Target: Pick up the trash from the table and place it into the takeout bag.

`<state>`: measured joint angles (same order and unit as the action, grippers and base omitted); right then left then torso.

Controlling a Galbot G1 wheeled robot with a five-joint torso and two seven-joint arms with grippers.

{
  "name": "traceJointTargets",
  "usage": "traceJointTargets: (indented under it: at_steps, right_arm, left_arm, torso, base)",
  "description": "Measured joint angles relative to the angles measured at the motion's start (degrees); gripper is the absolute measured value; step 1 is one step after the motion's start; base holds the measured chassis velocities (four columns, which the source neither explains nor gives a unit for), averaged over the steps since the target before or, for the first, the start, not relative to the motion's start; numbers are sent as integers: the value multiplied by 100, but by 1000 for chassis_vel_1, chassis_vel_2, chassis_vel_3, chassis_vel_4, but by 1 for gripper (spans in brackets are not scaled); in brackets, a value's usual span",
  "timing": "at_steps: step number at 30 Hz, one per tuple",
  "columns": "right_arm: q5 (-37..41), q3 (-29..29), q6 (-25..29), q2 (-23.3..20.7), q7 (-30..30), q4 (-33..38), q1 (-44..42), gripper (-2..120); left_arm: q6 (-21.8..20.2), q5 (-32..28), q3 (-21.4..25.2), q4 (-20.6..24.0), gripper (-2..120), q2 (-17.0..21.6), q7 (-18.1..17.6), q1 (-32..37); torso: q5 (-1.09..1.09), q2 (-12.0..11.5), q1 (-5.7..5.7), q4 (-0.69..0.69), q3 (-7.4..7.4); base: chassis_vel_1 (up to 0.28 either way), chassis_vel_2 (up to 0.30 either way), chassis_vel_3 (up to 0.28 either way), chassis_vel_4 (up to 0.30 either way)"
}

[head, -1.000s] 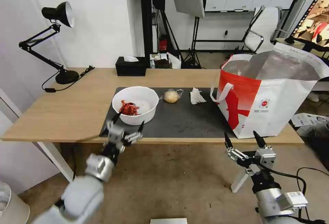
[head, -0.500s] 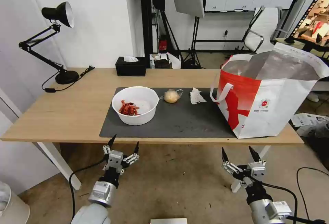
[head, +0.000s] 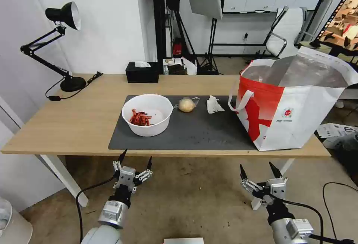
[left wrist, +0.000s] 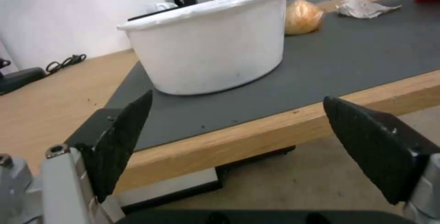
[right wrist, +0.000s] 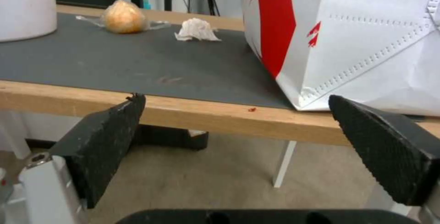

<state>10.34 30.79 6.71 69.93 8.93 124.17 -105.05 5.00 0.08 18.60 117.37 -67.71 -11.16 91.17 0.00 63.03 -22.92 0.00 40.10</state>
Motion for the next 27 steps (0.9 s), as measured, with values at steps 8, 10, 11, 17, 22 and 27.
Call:
traceJointTargets:
  at_steps: [8, 10, 11, 17, 22, 27]
  right_arm:
    - [296, -133, -158, -257, -23, 29, 251, 100]
    - [419, -176, -183, -340, -69, 50, 329, 100]
    - [759, -300, -302, -577, -184, 100, 605, 100]
    - [1835, -816, -664, -1500, -475, 40, 1768, 100]
    - [2497, -1560, -676, -1917, -714, -356, 2828, 100]
    - [2821, -2230, -781, -2039, -626, -778, 3802, 100]
  left_arm:
    - [-17, -88, -12, -19, 100, 33, 6, -44]
    - [-19, -114, -7, -18, 100, 45, 6, -51]
    - [-22, -153, 13, -18, 100, 71, 6, -67]
    - [-121, -319, 91, 68, 100, 115, 3, -90]
    - [-154, -355, 200, 101, 100, 120, 2, -70]
    - [-156, -380, 268, 104, 100, 127, 2, -61]
  torso:
    - [0, 0, 0, -1, 0]
    - [0, 0, 0, -1, 0]
    - [0, 0, 0, 1, 0]
    - [-1, 0, 0, 1, 1]
    - [-1, 0, 0, 0, 1]
    - [1, 0, -1, 0, 1]
  base:
    - [0, 0, 0, 0]
    - [0, 0, 0, 0]
    - [0, 0, 0, 0]
    - [0, 0, 0, 0]
    - [0, 0, 0, 0]
    - [0, 0, 0, 0]
